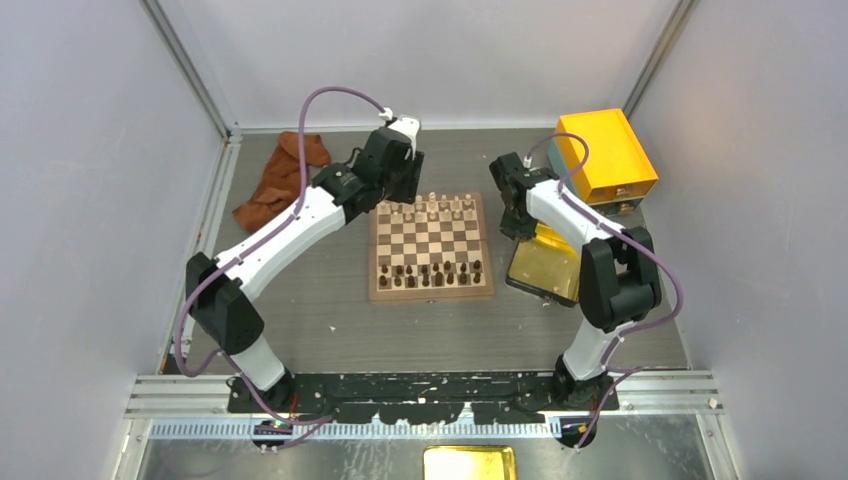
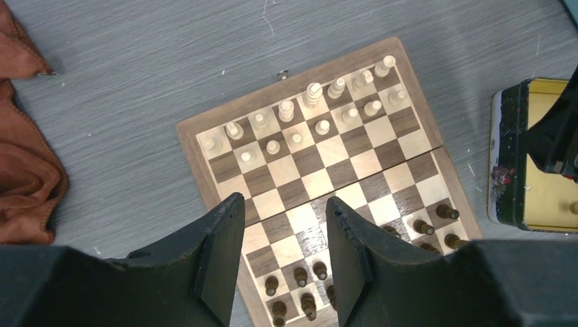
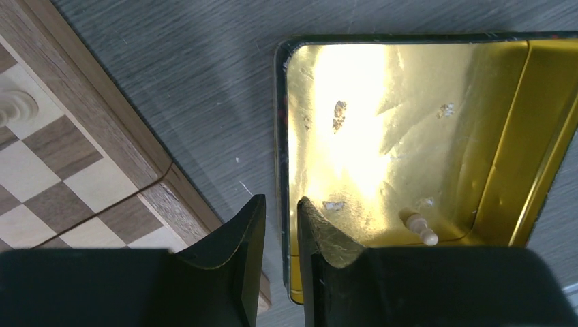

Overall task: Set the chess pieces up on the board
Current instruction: Adjust the storage box at the center of the board.

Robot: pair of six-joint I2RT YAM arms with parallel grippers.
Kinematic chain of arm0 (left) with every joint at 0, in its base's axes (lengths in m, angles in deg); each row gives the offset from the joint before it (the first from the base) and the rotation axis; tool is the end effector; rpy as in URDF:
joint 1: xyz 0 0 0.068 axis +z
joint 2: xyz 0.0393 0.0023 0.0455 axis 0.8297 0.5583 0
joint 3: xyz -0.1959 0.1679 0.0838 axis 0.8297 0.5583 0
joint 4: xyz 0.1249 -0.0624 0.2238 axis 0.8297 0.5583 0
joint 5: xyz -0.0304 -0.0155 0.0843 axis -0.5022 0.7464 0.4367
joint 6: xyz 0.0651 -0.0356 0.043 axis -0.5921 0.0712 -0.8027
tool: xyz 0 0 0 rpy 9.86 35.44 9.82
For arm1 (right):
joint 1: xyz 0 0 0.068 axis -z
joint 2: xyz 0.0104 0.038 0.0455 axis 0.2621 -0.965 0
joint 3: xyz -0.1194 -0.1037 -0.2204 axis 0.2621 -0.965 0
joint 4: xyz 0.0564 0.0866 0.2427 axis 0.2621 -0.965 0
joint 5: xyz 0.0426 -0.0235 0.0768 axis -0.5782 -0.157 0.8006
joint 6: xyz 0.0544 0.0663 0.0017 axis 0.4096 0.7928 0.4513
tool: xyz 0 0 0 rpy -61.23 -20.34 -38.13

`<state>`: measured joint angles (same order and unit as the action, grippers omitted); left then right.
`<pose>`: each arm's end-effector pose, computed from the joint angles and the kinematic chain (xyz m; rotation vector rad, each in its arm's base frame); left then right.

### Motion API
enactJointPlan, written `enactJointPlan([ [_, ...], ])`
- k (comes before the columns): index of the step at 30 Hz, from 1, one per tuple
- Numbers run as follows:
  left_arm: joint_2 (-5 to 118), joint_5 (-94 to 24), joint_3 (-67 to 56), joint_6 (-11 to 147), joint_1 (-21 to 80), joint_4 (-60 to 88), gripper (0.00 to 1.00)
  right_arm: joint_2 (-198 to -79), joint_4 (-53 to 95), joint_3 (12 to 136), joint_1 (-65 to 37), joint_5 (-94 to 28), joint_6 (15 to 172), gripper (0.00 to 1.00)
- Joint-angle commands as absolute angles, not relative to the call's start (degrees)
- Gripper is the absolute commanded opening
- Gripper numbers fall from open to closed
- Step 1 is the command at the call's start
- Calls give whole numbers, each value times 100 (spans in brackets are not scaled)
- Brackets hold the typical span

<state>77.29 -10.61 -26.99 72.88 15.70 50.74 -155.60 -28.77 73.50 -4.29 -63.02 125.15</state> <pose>0.3292 -0.2521 0.3359 0.3017 2.1756 -0.2456 0.3386 0.0900 0.1914 0.5171 2.6543 -0.2742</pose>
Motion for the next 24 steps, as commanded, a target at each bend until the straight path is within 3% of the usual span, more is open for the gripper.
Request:
enactJointPlan([
  [1, 7287, -1038, -2520, 7122, 1654, 4810, 48, -15765, -2595, 7740, -405, -6317, 12442, 29],
  [24, 6959, -1160, -1912, 7297, 2018, 4846, 47, -16051, -2729, 7917, -257, -6445, 12381, 28],
])
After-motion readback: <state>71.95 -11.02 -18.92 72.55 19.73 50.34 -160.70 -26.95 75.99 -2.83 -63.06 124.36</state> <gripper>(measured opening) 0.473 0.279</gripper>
